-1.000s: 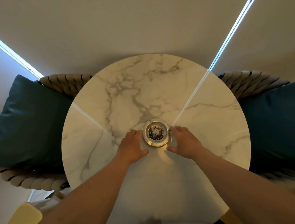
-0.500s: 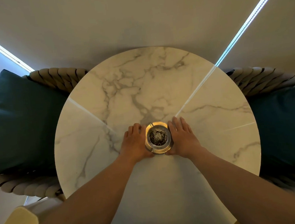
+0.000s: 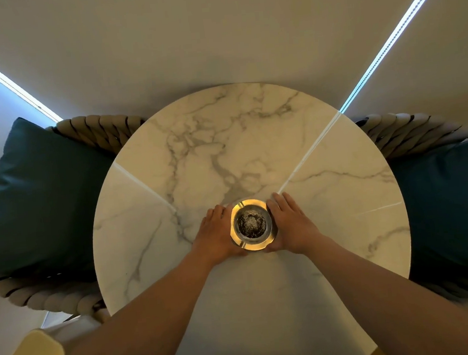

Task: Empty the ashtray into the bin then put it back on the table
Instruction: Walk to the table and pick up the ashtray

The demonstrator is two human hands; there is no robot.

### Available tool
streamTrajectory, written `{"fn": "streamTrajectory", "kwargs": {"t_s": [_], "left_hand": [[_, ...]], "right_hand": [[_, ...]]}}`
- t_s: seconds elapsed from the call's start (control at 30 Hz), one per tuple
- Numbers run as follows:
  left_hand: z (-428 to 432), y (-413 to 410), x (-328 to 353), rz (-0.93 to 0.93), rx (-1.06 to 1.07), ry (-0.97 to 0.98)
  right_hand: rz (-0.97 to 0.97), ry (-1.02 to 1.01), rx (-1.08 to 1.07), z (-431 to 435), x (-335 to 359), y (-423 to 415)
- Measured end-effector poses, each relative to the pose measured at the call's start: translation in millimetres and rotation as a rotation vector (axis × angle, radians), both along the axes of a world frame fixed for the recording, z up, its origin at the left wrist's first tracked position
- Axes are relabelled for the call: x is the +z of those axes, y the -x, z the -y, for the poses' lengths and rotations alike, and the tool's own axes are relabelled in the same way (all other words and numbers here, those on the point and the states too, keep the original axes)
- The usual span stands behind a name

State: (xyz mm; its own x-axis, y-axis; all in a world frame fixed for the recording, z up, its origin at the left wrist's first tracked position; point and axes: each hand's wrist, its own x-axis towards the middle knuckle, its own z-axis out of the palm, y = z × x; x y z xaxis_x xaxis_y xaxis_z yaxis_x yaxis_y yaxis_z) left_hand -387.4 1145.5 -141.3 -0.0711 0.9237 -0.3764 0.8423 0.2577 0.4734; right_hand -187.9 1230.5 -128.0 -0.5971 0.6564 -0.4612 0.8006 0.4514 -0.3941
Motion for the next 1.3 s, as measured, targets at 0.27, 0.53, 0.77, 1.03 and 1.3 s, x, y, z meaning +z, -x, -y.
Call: {"fn": "streamTrajectory", "kwargs": {"t_s": [0.27,0.53,0.77,1.03,1.3], "left_hand": [[28.4,-11.7,37.3,0.127,-0.012,-0.045],[83.4,-31.4,62.6,0.195,0.008,-0.124],[127.8,-45.8,74.7,0.266,0.062,-0.218],[152.5,-55.5,80.7,0.351,0.147,-0.270],[157.3,-51.2,90.4,0.397,0.188,-0.319]], "right_hand": [[-0.156,0.037,-0.055,23.8,30.9,-19.0],[-0.258,0.130,-0.099,74.4,56.5,-38.7],[-0.361,0.145,-0.113,113.7,66.1,-59.4],[-0.463,0.165,-0.169,139.3,80.5,-71.8],[-0.497,0.125,-0.208,151.1,91.2,-56.9]]}}
